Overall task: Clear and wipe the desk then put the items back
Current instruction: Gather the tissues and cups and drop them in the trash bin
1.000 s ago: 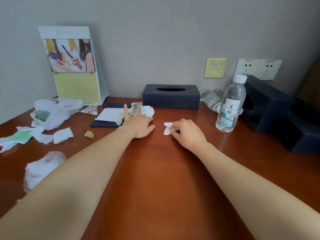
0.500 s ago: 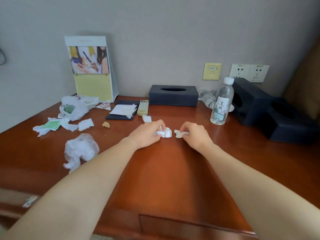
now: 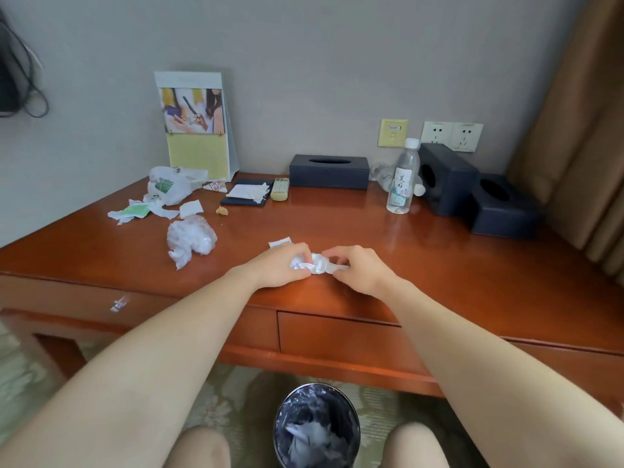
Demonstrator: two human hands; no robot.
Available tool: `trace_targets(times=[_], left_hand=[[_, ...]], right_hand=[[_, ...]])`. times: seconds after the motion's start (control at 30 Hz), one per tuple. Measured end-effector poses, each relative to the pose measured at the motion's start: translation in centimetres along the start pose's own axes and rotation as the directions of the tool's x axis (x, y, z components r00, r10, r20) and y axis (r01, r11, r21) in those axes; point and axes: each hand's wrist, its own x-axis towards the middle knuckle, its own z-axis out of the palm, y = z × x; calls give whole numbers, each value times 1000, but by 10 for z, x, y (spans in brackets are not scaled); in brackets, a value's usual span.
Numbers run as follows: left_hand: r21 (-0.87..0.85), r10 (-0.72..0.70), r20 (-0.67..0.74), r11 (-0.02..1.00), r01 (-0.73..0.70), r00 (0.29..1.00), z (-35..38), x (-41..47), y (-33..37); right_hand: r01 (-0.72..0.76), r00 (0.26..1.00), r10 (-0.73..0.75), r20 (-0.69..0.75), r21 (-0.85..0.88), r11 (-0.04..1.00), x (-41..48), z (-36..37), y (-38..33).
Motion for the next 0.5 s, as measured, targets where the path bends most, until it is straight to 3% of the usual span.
trace_targets(times=[0.17,0.5], left_hand=[[-81,-21,-103,997,13,994,9,-31,12],[-151,14,-179,988,-41,984,34,-89,40]], right_hand=[[49,998,-48,-26,13,999,-36,9,-10],[0,981,0,-194,-1,1000,-92,26,-12]])
